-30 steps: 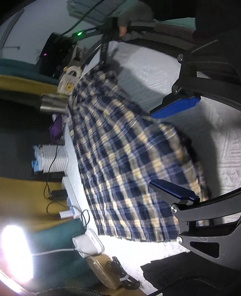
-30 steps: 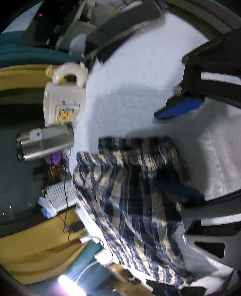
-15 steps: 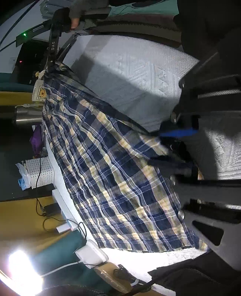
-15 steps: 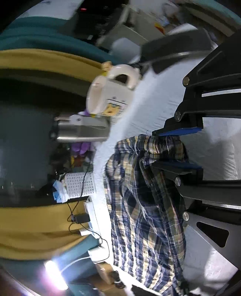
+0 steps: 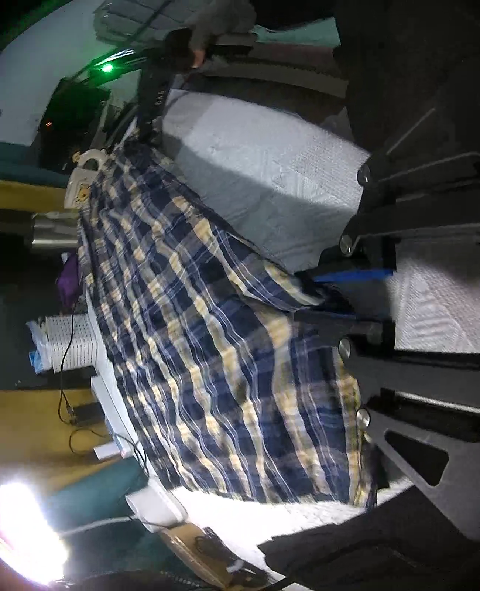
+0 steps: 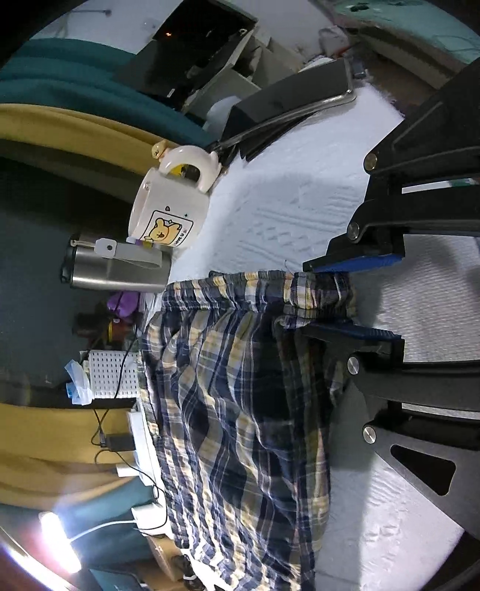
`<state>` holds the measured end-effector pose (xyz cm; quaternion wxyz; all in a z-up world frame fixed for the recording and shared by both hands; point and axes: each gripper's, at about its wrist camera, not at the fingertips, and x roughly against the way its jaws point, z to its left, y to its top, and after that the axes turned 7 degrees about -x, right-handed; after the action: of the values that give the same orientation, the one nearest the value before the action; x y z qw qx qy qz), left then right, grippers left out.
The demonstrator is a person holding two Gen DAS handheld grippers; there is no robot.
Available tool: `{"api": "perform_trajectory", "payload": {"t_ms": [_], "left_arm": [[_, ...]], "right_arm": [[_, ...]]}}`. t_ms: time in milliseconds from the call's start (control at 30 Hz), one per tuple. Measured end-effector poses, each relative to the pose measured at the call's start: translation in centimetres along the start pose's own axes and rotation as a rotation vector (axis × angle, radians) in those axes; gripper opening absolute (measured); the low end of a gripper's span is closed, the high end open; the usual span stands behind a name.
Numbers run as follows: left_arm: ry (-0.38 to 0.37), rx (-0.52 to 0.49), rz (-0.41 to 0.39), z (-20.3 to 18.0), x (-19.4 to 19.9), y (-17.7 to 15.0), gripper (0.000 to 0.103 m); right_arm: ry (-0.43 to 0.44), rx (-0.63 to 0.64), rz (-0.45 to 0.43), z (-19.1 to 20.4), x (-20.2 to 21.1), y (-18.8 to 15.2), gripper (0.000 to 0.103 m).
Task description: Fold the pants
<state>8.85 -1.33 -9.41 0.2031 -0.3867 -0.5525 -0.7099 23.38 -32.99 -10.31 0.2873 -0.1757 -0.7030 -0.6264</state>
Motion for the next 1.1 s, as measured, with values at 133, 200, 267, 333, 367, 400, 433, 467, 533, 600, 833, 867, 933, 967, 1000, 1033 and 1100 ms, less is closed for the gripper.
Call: {"api": "perform_trajectory", "payload": {"t_ms": [133,200,267,333,367,400,433,467,533,600,833,867,933,967,1000,1033,1100], "left_arm": [[0.056,0.059,-0.041,1.9,2.2,-0.8,0.053],[0.092,0.108,-0.060,3.4,3.2,-1.3,0.053],[0.136,0.174,-0.073,5.3,3.8,-1.7,0.054],[0.173,0.245,-0.057,7.4,3.5,-2.2,0.054],[0.194,0.270,-0.041,8.3,3.1,-2.4,0.054],[0.213,0.288,-0.028,8.9,2.7,-2.6,0.054],[0.221,0.303,-0.015,9.5,2.4,-2.6,0.054],[0.217,0.315,-0.010,9.9,2.2,-2.7,0.054],[0.199,0.335,-0.015,10.6,1.8,-2.8,0.054],[0.182,0.325,-0.023,10.6,1.4,-2.4,0.054],[0.165,0.303,0.008,11.3,-0.9,-1.5,0.050],[0.160,0.303,0.012,11.4,-1.1,-1.5,0.040],[0.158,0.288,0.024,11.4,-1.5,-1.6,0.021],[0.160,0.278,0.029,11.3,-1.5,-1.5,0.009],[0.162,0.270,0.032,11.3,-1.5,-1.5,0.000],[0.158,0.270,0.032,11.4,-1.3,-1.6,0.000],[0.179,0.256,0.028,11.3,-0.6,-1.6,0.000]], "right_arm": [[-0.004,-0.045,0.003,-1.0,1.0,0.2,0.055],[0.004,-0.072,-0.013,-1.5,1.8,0.4,0.094],[0.017,-0.091,-0.021,-1.8,2.1,0.8,0.094],[0.017,-0.099,-0.029,-1.9,2.3,1.3,0.094],[0.016,-0.099,-0.030,-1.9,2.2,1.6,0.094],[0.019,-0.099,-0.032,-1.8,2.2,1.9,0.094],[0.023,-0.100,-0.035,-1.8,2.2,2.2,0.094],[0.028,-0.104,-0.038,-1.7,2.1,2.4,0.094],[0.042,-0.110,-0.043,-1.5,2.0,3.0,0.094],[0.046,-0.112,-0.042,-1.4,1.7,3.4,0.094],[0.064,-0.108,-0.040,-0.9,0.7,4.4,0.094],[0.066,-0.107,-0.038,-0.9,0.6,4.5,0.094],[0.065,-0.107,-0.034,-0.9,0.3,4.6,0.094],[0.067,-0.108,-0.031,-0.8,0.1,4.6,0.094],[0.068,-0.108,-0.029,-0.8,-0.1,4.6,0.094],[0.068,-0.107,-0.028,-0.7,-0.2,4.6,0.094],[0.069,-0.099,-0.022,-0.4,-0.3,4.5,0.094]]}}
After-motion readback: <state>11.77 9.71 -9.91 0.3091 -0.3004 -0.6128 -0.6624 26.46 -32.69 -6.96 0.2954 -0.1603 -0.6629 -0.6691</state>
